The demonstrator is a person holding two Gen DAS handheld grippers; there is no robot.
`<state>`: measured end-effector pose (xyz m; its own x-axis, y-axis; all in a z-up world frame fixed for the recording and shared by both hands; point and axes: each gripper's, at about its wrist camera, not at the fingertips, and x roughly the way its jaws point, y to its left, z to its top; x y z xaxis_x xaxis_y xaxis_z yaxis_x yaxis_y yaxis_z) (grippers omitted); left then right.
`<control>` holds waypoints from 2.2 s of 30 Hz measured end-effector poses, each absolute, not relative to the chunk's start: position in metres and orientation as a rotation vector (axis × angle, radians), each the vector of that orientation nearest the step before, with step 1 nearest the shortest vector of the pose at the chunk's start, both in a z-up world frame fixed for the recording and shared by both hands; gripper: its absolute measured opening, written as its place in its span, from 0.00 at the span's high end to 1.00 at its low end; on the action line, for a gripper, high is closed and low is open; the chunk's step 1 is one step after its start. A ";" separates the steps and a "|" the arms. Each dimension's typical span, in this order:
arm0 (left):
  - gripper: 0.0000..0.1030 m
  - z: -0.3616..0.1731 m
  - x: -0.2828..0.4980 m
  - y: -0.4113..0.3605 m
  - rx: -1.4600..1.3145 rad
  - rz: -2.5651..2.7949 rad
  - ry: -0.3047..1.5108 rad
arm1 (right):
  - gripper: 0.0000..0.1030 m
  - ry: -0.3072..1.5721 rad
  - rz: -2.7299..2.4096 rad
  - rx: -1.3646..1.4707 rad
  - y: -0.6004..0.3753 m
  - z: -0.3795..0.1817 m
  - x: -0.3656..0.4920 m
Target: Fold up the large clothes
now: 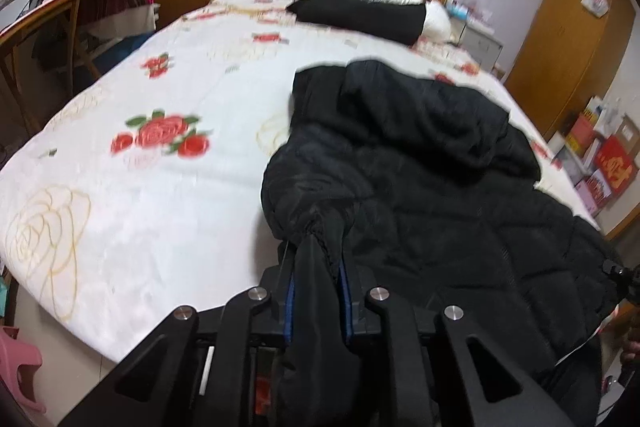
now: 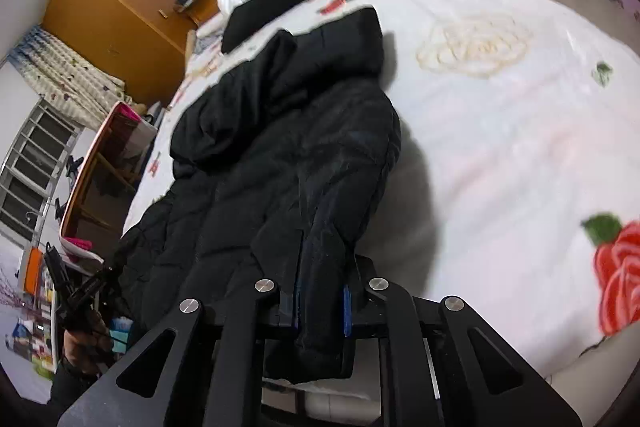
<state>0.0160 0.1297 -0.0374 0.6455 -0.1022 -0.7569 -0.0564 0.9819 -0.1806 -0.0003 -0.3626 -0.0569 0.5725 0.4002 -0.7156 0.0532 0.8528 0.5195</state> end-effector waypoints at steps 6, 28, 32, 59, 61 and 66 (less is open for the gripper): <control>0.84 -0.016 0.027 0.143 -0.290 -0.055 0.812 | 0.87 0.883 0.230 0.559 -0.370 -0.036 0.010; 0.84 0.029 0.202 0.156 -0.435 -0.040 0.736 | 0.87 0.773 0.179 0.632 -0.376 0.020 0.167; 0.84 0.008 0.258 0.154 -0.435 -0.016 0.797 | 0.87 0.831 0.139 0.642 -0.378 0.006 0.224; 0.16 0.005 0.316 0.183 -0.433 -0.045 0.718 | 0.25 0.769 0.202 0.585 -0.393 0.000 0.288; 0.16 -0.011 0.326 0.182 -0.402 -0.044 0.778 | 0.25 0.811 0.208 0.544 -0.386 -0.015 0.294; 0.17 -0.072 0.368 0.162 -0.323 -0.086 0.996 | 0.25 0.924 0.189 0.478 -0.377 -0.056 0.326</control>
